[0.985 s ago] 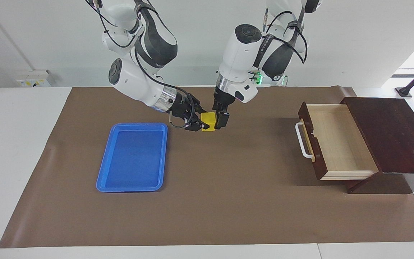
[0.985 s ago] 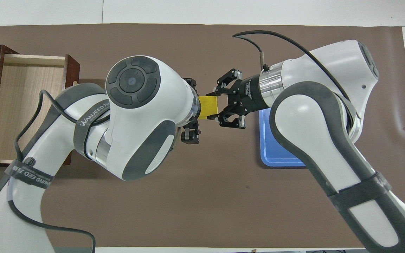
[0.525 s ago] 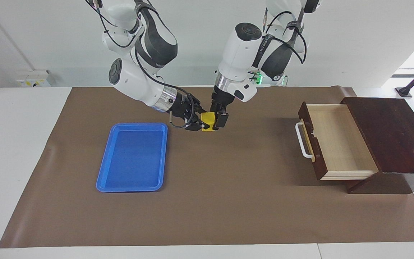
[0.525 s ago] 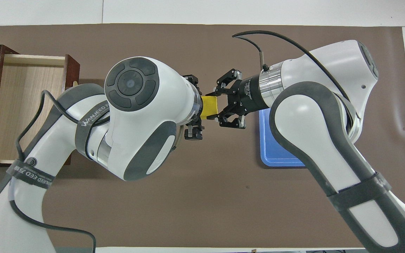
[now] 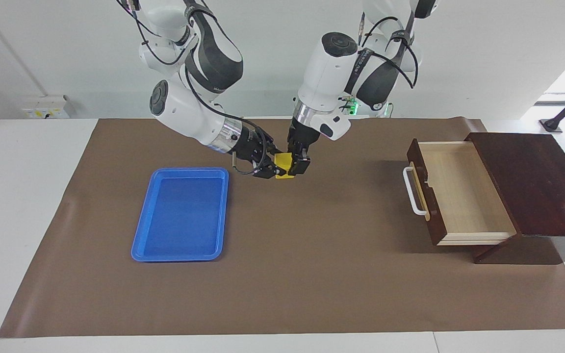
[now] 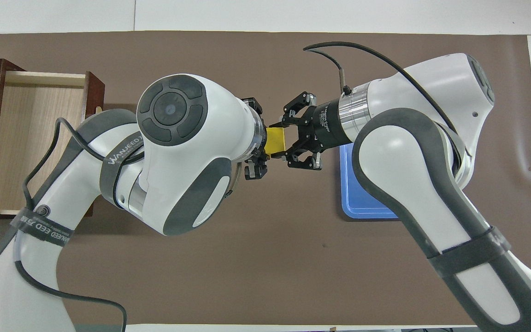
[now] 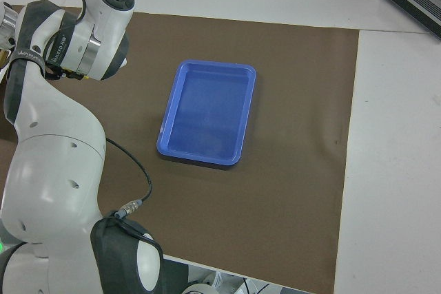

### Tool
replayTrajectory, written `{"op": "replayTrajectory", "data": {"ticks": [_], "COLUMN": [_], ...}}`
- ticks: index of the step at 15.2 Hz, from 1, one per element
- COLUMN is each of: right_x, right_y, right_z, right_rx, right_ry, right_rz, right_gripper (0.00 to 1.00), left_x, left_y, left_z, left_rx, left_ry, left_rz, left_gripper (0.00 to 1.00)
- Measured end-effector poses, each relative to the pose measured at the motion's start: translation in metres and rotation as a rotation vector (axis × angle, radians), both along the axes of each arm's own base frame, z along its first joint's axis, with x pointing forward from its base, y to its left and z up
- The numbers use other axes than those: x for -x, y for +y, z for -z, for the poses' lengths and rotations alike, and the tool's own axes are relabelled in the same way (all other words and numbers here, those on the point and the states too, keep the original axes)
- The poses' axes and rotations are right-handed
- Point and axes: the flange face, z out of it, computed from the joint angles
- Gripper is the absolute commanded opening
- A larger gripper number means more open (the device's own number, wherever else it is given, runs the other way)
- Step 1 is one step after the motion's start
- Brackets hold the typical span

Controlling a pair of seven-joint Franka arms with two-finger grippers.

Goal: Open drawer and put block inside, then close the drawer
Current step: 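Grasp the cube with the left gripper and open the right gripper, then lower the cube into the drawer with the left gripper while the right gripper withdraws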

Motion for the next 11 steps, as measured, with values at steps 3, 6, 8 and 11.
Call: {"op": "replayTrajectory", "data": {"ticks": [3, 6, 8, 11], "right_x": [0.001, -0.001, -0.002, -0.005], "right_y": [0.001, -0.002, -0.004, -0.01], "right_z": [0.0, -0.001, -0.001, -0.002], "right_rx": [0.001, 0.001, 0.002, 0.002], "right_ry": [0.012, 0.023, 0.023, 0.021], "right_rz": [0.01, 0.031, 0.036, 0.046], "right_gripper": [1.0, 1.0, 1.0, 1.0], "left_x": [0.001, 0.001, -0.003, -0.022], "left_y": [0.001, 0.004, 0.014, 0.07], "left_z": [0.001, 0.001, -0.003, -0.027], "left_rx": [-0.01, -0.023, -0.036, -0.068], "left_ry": [0.012, 0.027, 0.032, 0.03], "left_rz": [0.004, 0.006, 0.016, 0.064], "left_gripper": [0.0, 0.0, 0.0, 0.0]}}
